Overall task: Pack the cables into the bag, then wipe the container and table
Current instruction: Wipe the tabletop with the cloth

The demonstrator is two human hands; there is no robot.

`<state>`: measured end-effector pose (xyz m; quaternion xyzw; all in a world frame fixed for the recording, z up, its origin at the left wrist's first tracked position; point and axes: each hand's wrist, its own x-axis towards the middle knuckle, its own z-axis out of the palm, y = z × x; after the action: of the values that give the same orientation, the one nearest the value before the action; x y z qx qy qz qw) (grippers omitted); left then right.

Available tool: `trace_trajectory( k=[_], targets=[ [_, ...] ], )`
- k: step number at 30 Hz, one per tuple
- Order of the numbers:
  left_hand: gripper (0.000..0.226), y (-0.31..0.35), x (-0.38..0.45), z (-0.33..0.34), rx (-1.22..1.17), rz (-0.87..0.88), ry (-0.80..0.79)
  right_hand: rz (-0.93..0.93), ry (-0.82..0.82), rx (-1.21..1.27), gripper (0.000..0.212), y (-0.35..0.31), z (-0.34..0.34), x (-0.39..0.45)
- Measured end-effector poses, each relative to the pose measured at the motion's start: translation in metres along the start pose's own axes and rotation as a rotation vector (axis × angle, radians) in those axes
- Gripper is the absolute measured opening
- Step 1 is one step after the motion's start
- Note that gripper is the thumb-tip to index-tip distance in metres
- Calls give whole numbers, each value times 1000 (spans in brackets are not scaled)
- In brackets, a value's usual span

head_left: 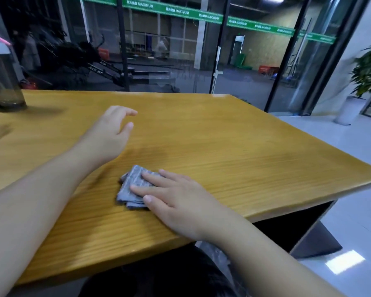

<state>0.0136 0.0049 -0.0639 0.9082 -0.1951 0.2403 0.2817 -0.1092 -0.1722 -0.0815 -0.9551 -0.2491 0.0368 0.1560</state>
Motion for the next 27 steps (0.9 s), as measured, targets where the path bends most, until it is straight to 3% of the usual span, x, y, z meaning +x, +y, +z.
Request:
trace_trajectory(
  k=[6, 9, 18, 27],
  targets=[
    [32, 2, -2, 0, 39, 41, -97, 250, 59, -12, 42, 63, -20, -18],
    [31, 4, -7, 1, 121, 143, -171, 348, 115, 16, 40, 95, -29, -31],
    [35, 42, -1, 7, 212, 200, -383, 491, 184, 2, 42, 137, -39, -47],
    [35, 68, -14, 13, 234, 238, -423, 658, 118, -104, 50, 168, -58, -22]
  ],
)
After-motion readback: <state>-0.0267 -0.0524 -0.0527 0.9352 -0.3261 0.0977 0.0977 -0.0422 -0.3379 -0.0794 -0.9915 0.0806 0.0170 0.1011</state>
